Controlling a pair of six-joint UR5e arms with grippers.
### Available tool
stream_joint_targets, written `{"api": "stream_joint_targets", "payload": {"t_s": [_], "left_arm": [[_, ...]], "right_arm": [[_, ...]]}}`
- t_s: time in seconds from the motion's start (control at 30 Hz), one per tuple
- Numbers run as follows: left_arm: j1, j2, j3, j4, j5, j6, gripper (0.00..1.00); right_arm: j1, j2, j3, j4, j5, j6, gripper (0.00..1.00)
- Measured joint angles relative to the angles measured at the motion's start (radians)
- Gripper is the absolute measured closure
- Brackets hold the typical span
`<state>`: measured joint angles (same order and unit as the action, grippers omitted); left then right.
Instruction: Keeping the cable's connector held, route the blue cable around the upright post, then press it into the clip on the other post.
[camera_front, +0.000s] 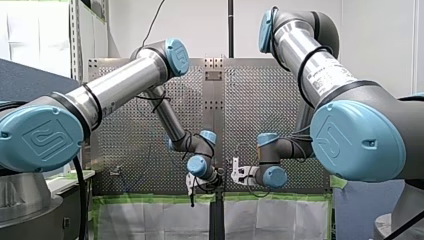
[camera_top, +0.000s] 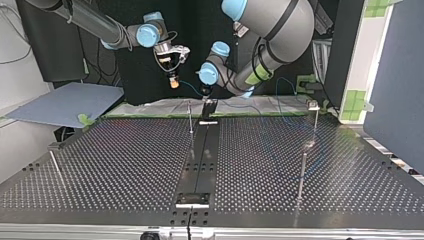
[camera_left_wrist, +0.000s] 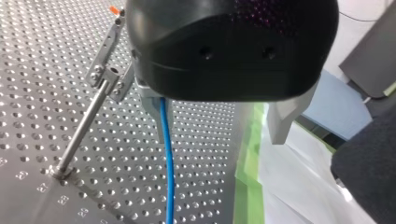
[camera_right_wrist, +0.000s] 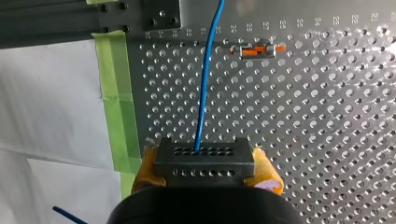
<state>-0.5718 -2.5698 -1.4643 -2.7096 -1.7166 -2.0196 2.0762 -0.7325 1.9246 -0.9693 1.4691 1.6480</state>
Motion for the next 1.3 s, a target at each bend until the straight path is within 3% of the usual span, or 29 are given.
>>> {"api": "stream_joint_targets", "payload": {"t_s": [0.33,0.63,0.67,0.7,0.73,0.77,0.8,0.83,0.9,0.93,1.0,1.3], "left_arm": [[-0.015,0.000,0.000,0.012,-0.051,-0.080,0.00],[-0.017,0.001,0.000,0.009,-0.093,-0.071,0.00],[-0.017,0.001,0.000,0.010,-0.095,-0.069,0.03],[-0.017,0.001,0.000,0.010,-0.097,-0.067,0.20],[-0.018,0.001,0.000,0.010,-0.100,-0.066,0.20],[-0.018,0.001,0.000,0.011,-0.102,-0.065,0.31],[-0.019,0.001,0.000,0.011,-0.107,-0.063,0.49],[-0.019,0.001,0.000,0.012,-0.111,-0.062,0.49],[-0.020,0.001,0.000,0.012,-0.123,-0.061,0.74],[-0.020,0.001,0.000,0.012,-0.129,-0.061,0.74],[-0.020,0.001,0.000,0.012,-0.144,-0.061,1.00],[-0.020,0.001,0.000,0.011,-0.166,-0.066,1.00]], "right_arm": [[0.000,0.000,0.000,0.001,-0.010,0.001,1.00],[0.000,0.000,0.000,0.001,-0.010,0.002,1.00],[0.000,0.000,0.000,0.001,-0.010,0.002,1.00],[0.000,0.000,0.000,0.001,-0.009,0.002,1.00],[0.000,0.000,0.000,0.001,-0.009,0.002,1.00],[0.000,0.000,0.000,0.001,-0.009,0.002,1.00],[0.000,0.000,0.000,0.001,-0.010,0.002,1.00],[0.000,0.000,0.000,0.002,-0.009,0.001,1.00],[0.000,0.000,0.000,0.002,-0.009,0.001,1.00],[0.000,0.000,0.000,0.002,-0.009,0.000,1.00],[0.000,0.000,0.000,0.003,-0.010,0.000,1.00],[0.000,-0.002,0.000,0.003,-0.010,-0.002,1.00]]}}
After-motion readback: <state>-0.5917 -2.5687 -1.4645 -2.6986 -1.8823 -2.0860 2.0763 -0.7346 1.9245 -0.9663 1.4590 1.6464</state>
